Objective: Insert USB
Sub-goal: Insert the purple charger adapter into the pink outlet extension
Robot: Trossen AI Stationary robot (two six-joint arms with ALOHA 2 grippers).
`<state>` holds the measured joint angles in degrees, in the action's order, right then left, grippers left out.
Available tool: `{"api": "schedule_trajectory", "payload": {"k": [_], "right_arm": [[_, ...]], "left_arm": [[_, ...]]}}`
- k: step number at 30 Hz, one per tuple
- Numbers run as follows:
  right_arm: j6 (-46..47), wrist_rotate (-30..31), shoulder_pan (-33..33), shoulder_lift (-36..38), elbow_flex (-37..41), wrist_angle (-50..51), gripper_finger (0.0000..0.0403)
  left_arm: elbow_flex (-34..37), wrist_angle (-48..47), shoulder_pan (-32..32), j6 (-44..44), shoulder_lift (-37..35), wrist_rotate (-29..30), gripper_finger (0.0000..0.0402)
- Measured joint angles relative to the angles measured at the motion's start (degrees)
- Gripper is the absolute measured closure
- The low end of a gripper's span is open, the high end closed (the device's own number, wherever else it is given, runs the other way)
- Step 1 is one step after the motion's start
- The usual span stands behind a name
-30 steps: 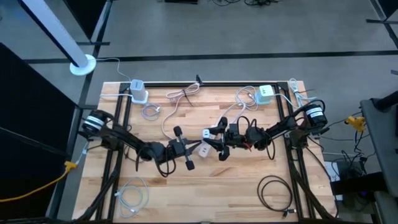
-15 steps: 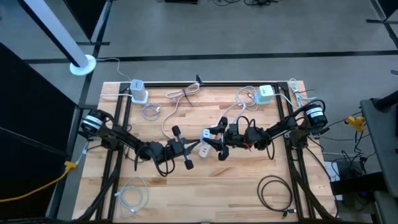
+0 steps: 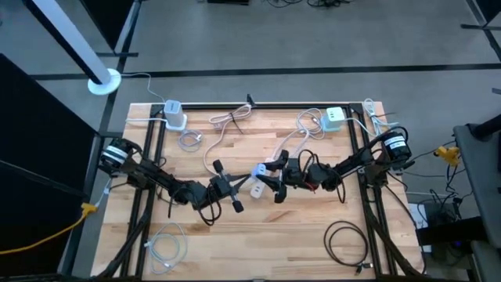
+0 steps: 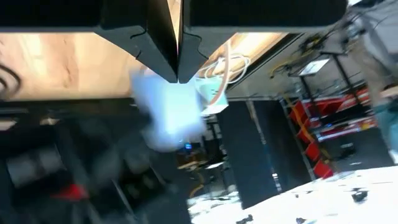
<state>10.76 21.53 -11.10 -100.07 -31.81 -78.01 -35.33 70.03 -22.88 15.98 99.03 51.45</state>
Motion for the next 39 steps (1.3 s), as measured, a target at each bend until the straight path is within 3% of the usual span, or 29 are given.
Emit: {"api": "schedule_trajectory", "payload": {"k": [6, 14, 18, 25, 39], "right_arm": [[0.75, 4.53, -1.83, -0.03, 2.82, 0.00, 0.0213], [2.32, 7.09, -2.34, -1.38, 2.16, 10.90, 0.0213], [1.03, 8.32, -2.89, -4.87, 2.12, 9.44, 0.0213], [-1.73, 9.22, -3.08, -13.23, 1.62, 1.84, 0.0213], [-0.82, 9.78, -0.52, -13.10, 1.44, 4.93, 0.0213]], "left_arm": [[0.02, -4.03, -1.53, -3.74, -0.02, 1.28, 0.0401], [0.11, -20.20, -1.37, -19.47, 0.94, -4.32, 0.0402], [-0.30, -20.32, -1.34, -22.50, 4.18, -8.25, 0.0402], [-4.30, -20.06, -1.04, -24.54, 13.15, -8.77, 0.0402], [-5.86, -20.08, 0.26, -24.73, 15.36, -8.55, 0.0402]]}}
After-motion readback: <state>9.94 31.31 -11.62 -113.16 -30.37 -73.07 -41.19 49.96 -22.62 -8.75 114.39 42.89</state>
